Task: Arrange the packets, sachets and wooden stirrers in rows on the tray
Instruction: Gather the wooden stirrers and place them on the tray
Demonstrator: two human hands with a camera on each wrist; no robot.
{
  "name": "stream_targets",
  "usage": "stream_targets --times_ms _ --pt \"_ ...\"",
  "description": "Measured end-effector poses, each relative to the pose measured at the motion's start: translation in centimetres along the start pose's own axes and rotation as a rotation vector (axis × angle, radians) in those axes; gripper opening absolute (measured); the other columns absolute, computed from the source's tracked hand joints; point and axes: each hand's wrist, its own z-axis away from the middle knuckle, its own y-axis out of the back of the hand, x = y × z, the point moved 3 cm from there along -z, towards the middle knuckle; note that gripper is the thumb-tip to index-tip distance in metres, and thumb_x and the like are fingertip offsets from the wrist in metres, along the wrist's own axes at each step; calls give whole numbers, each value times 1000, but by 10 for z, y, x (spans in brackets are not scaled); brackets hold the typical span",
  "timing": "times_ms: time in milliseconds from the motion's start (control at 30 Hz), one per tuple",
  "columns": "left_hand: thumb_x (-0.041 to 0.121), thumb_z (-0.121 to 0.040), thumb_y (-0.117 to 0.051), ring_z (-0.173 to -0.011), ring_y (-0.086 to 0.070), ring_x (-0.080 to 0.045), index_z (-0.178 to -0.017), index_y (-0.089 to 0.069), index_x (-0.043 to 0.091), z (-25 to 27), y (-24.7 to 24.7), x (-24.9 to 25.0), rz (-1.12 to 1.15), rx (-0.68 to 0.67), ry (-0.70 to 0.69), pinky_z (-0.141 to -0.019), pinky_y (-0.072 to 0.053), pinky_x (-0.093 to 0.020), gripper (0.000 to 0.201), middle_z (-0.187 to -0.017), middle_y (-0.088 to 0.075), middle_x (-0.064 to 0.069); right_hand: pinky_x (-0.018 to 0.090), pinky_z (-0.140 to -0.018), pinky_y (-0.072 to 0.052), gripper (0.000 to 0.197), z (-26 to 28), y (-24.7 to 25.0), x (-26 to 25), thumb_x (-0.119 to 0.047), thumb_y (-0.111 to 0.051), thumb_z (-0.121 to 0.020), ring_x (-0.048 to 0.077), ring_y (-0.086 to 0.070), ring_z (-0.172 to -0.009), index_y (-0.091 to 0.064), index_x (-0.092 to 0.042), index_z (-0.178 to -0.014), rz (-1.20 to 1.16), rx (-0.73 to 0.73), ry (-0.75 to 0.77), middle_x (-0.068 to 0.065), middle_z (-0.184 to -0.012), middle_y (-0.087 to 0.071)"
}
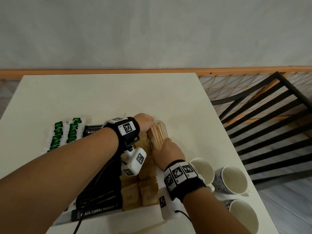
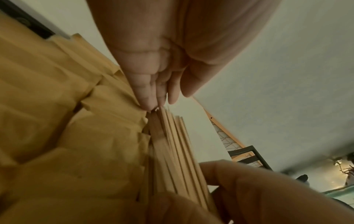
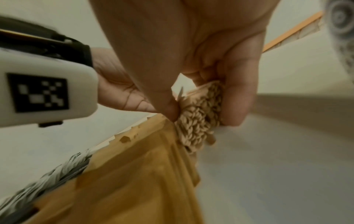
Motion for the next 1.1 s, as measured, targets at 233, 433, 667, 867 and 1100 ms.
stream_targets --times_ms 233,433,667,867,1100 --pt "5 -98 -36 -121 -50 -25 -128 -56 2 1 0 6 -128 -25 -61 -93 -40 -25 36 -137 -52 -13 32 -72 -44 40 11 4 -2 -39 -42 -94 27 -61 -99 -45 -10 -121 153 41 85 8 -112 -58" --pt "9 -99 -39 -115 -51 -23 -129 -56 2 0 1 9 -151 -10 -94 -85 -42 -24 35 -136 -53 -15 32 -69 -44 29 26 12 -4 -32 -36 -98 25 -60 -94 -48 -11 -115 172 64 168 8 -108 -58" --pt "9 -99 -41 -131 -43 -21 -135 -52 17 -5 3 10 -125 -6 -71 -101 -37 -26 38 -145 -45 -5 35 -88 -51 28 56 12 5 -8 -45 -93 23 -59 -102 -60 -13 -117 301 -117 354 6 -118 -56" --pt "14 -101 -38 -133 -41 -19 -138 -48 19 -7 0 6 -237 -57 -72 -104 -32 -25 38 -146 -44 -2 34 -95 -49 33 61 -5 11 -5 -44 -91 22 -56 -110 -56 -9 -121 363 -260 352 10 -127 -51" --pt "4 -96 -35 -132 -42 -19 -133 -54 20 -7 3 5 -210 -51 -79 -106 -33 -27 45 -143 -48 -1 35 -91 -50 30 51 1 5 -3 -45 -92 25 -54 -110 -57 -9 -119 340 -228 363 8 -123 -51"
